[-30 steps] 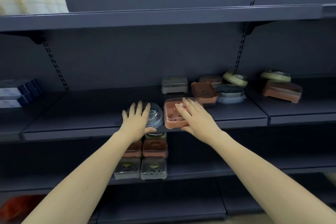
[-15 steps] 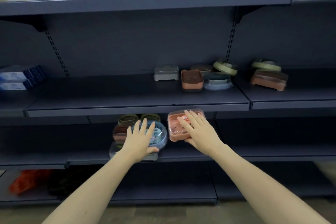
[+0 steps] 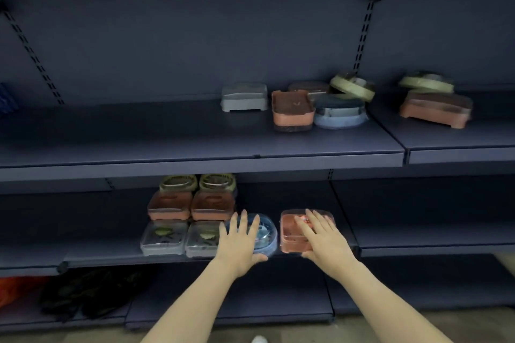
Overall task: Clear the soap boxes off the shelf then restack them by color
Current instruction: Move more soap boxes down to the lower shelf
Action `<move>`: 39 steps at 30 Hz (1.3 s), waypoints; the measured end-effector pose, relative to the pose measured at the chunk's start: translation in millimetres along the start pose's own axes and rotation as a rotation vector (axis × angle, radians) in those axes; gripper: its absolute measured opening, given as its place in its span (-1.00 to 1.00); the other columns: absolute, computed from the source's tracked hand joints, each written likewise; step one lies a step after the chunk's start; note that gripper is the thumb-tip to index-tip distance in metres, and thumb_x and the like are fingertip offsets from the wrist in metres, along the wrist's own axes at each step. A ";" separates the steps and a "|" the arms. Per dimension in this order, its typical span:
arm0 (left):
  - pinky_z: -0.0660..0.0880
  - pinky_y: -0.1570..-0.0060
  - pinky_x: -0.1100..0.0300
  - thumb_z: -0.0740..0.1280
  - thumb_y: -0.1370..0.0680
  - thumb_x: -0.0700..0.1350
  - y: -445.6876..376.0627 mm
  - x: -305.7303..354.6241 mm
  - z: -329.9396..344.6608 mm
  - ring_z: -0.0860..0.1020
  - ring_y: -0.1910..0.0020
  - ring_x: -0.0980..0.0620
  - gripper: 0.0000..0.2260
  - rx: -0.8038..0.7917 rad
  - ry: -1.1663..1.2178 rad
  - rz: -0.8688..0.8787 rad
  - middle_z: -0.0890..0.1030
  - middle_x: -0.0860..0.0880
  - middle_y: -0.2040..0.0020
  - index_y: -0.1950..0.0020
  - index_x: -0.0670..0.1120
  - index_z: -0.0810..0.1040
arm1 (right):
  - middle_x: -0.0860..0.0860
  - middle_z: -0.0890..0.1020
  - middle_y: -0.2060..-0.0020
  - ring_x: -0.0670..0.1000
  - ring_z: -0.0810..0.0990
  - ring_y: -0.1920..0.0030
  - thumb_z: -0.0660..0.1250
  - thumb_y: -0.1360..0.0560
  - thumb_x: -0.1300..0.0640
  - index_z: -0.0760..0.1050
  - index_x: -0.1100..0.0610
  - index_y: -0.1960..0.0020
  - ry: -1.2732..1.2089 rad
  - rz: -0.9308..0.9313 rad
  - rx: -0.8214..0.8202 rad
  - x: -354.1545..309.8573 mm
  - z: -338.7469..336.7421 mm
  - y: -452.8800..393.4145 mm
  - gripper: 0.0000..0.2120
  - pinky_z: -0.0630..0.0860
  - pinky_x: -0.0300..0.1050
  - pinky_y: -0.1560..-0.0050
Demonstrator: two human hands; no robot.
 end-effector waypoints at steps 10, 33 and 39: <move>-0.04 -0.45 -0.16 0.22 -0.50 0.27 -126.6 -4.9 63.6 -0.11 -0.52 -0.20 -0.20 0.048 0.047 -0.002 -0.14 -0.16 -0.55 -0.55 -0.01 -0.14 | 0.04 -0.05 -0.54 0.10 -0.02 -0.52 0.30 -0.51 -0.07 -0.09 -0.03 -0.54 -0.013 0.032 -0.027 49.6 80.0 -94.2 -0.23 0.04 0.00 -0.48; -0.13 -0.48 -0.03 0.24 -0.52 0.22 -294.6 -29.3 90.5 -0.09 -0.51 -0.17 -0.22 0.335 0.113 -0.002 -0.09 -0.17 -0.54 -0.54 -0.10 -0.08 | 0.08 -0.05 -0.53 0.06 -0.06 -0.51 0.03 -0.62 -0.11 -0.12 0.05 -0.55 0.060 -0.077 0.108 104.8 153.7 -236.4 -0.40 -0.08 -0.05 -0.49; 0.03 -0.43 0.07 0.24 -0.52 0.20 -303.1 -29.8 80.5 0.10 -0.45 -0.10 -0.29 0.459 0.077 0.065 0.11 -0.11 -0.49 -0.52 -0.12 0.04 | 0.06 -0.04 -0.53 0.04 -0.04 -0.51 0.03 -0.62 -0.12 -0.11 0.03 -0.55 0.060 -0.075 0.120 109.6 151.8 -251.2 -0.41 -0.08 -0.08 -0.47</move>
Point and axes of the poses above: each hand's wrist, its own y-axis away from the middle knuckle, its own z-axis out of the palm, x = y × z, the point moved 8 cm from there along -y, towards the middle knuckle
